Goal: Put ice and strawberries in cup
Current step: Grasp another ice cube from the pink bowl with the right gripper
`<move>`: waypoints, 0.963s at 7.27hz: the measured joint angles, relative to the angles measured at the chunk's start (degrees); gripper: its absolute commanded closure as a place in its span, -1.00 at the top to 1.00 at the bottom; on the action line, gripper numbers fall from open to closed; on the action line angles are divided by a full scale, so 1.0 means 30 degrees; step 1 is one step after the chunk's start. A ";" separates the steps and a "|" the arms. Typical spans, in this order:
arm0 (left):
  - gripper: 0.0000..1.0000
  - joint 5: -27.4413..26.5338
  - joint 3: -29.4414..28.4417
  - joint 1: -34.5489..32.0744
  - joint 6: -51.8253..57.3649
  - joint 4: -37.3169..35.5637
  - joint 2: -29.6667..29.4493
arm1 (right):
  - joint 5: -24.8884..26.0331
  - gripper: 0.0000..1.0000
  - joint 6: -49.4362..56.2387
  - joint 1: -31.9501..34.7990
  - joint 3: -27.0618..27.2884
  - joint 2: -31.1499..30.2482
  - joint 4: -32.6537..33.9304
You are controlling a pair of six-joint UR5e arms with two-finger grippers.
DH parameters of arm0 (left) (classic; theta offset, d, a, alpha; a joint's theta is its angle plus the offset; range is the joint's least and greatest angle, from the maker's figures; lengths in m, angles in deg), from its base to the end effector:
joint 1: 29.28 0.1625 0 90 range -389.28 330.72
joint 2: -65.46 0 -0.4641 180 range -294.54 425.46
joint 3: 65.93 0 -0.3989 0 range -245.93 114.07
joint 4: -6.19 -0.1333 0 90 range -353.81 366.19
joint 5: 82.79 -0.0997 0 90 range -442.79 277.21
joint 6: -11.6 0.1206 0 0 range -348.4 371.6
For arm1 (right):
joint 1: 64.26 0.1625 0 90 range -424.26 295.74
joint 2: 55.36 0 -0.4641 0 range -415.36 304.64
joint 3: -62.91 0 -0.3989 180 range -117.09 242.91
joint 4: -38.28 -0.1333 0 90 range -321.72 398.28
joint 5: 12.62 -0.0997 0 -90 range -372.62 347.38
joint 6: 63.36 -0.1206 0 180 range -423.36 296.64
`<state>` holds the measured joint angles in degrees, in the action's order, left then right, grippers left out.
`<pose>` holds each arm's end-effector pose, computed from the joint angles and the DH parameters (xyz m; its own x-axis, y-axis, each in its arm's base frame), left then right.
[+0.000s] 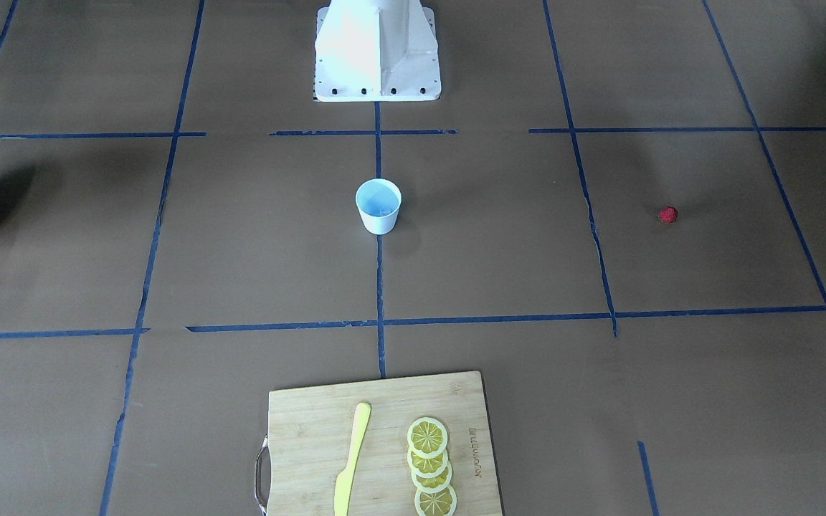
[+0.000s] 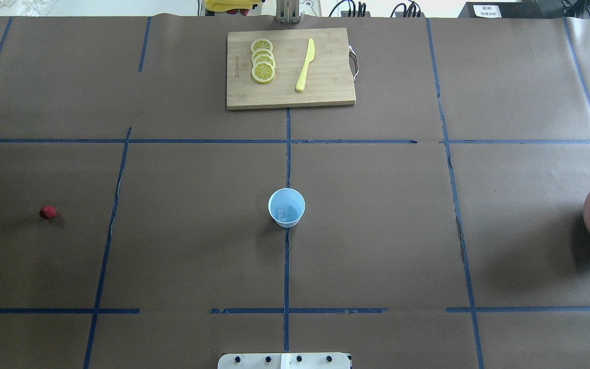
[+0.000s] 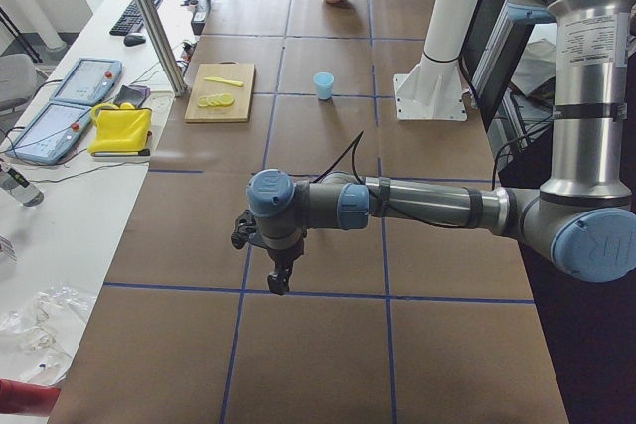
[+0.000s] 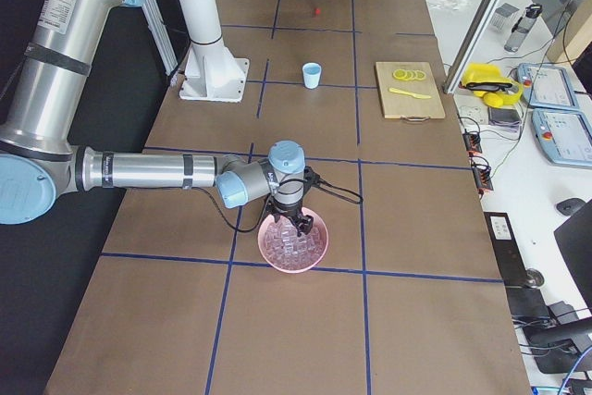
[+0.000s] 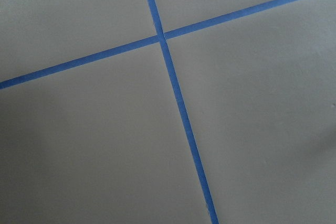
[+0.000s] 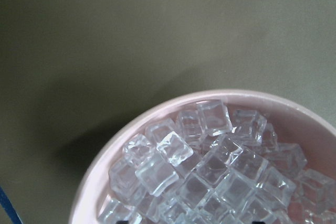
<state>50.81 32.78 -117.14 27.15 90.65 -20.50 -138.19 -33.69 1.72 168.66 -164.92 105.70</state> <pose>-0.0328 -0.4648 0.6818 0.6875 0.2838 -0.6684 -0.2301 0.9582 0.1702 -0.0924 -0.3624 0.6871 0.3886 -0.8643 0.3193 0.6649 0.5029 0.5522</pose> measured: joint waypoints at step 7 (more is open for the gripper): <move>1.00 0.0000 0.0021 0.0008 0.0000 0.0000 0.0016 | 0.0448 -0.03 0.0087 -0.0636 -0.0756 -0.0069 0.0026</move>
<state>50.81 32.84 -117.12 27.15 90.65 -20.45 -136.85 -33.43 -0.19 166.39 -165.13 105.78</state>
